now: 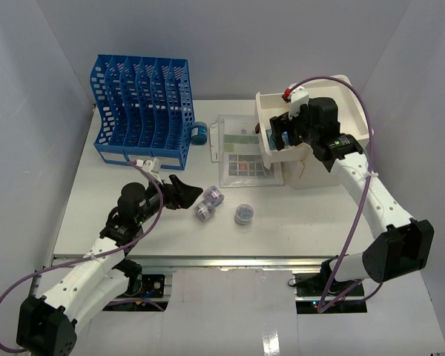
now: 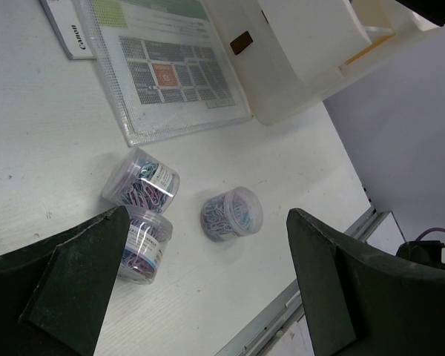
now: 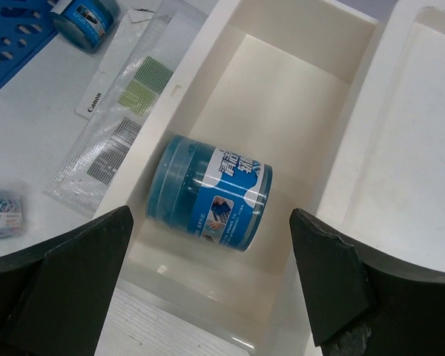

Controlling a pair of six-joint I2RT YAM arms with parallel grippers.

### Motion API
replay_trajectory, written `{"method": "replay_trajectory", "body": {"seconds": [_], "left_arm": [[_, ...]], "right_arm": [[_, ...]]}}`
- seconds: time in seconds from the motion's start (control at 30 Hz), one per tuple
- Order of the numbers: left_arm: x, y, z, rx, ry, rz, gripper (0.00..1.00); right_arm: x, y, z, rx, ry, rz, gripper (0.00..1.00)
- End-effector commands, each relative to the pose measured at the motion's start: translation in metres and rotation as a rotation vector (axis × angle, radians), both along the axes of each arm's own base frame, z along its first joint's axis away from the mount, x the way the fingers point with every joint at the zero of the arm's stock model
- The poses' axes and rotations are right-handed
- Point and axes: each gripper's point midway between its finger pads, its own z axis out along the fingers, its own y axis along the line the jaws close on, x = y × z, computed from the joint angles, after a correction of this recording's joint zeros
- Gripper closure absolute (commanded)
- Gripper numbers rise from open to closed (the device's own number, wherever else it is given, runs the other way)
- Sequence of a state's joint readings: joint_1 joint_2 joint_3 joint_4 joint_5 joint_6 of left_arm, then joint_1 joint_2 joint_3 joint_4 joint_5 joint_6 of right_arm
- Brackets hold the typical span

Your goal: Organize the desk

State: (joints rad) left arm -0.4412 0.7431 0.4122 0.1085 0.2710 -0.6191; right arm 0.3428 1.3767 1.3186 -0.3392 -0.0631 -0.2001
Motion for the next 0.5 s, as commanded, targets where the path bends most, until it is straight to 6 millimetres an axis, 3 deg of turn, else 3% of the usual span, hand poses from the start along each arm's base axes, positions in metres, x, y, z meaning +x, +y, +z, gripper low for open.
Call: {"method": "replay_trajectory", "body": {"seconds": [0.0, 0.13, 0.23, 0.4, 0.47], "left_arm": [[0.010, 0.002, 0.004, -0.005, 0.035, 0.044, 0.02], [0.025, -0.002, -0.002, 0.038, 0.107, 0.067, 0.02], [0.043, -0.004, -0.006, 0.112, 0.159, 0.130, 0.02], [0.064, -0.012, -0.015, 0.278, 0.167, 0.187, 0.02], [0.075, -0.016, -0.010, 0.339, 0.143, 0.187, 0.02]], "right_arm": [[-0.018, 0.012, 0.049, 0.016, -0.127, 0.131, 0.09], [-0.068, 0.035, 0.059, 0.010, -0.172, 0.425, 0.10], [-0.102, 0.045, 0.050, 0.037, -0.176, 0.569, 0.10], [-0.127, 0.046, 0.025, 0.041, -0.153, 0.646, 0.10], [-0.134, 0.047, 0.016, 0.051, -0.130, 0.669, 0.10]]}}
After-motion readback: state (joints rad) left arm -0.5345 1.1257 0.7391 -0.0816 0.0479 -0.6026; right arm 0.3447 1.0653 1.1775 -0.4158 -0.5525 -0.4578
